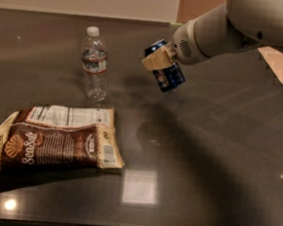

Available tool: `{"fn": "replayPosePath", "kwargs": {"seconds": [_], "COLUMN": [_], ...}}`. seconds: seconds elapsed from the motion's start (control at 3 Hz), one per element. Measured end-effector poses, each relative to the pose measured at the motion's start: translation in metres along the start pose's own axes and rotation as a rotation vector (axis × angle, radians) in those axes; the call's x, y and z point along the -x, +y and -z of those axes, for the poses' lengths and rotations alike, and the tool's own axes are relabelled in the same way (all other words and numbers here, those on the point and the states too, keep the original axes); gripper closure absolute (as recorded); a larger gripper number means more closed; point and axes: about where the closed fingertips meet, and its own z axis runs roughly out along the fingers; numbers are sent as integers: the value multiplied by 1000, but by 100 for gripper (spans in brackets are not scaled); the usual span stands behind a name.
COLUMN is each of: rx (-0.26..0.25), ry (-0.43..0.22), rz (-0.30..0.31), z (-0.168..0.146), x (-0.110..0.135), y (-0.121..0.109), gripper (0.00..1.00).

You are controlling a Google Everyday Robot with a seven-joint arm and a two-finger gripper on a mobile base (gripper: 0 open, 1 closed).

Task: Place pepsi can upright

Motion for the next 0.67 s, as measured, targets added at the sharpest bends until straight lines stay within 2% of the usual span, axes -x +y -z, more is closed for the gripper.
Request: {"fn": "replayPosePath", "kwargs": {"seconds": [0.33,0.67], "rx": [74,117], "ry": [-116,-214], "rz": [20,71], "z": [11,19], "x": [-3,-12], "y": [0,-5], "gripper": [100,100]}}
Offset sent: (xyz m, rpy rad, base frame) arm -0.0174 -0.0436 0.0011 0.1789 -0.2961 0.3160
